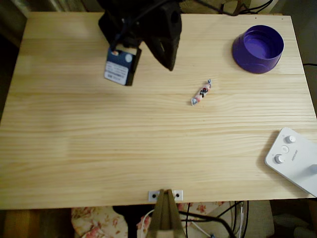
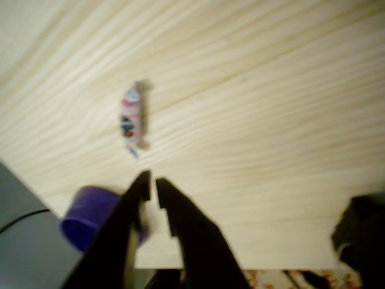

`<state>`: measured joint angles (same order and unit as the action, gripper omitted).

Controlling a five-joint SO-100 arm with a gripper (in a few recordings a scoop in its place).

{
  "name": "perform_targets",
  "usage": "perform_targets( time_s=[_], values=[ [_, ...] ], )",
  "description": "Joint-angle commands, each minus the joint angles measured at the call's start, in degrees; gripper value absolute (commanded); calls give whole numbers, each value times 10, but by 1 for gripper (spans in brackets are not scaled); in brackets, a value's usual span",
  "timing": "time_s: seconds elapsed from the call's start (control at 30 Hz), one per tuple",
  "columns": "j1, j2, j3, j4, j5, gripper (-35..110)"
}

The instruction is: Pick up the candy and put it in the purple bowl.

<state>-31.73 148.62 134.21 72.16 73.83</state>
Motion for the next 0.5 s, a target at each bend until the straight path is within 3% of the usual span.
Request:
perform_targets(
  time_s=[0.0,0.13,0.47],
  values=[
    [-45,-96,-128,20,52,-1],
    [-82,-217,-232,54,84,-1],
    [-158,-341,-287,11,186,-1]
  ],
)
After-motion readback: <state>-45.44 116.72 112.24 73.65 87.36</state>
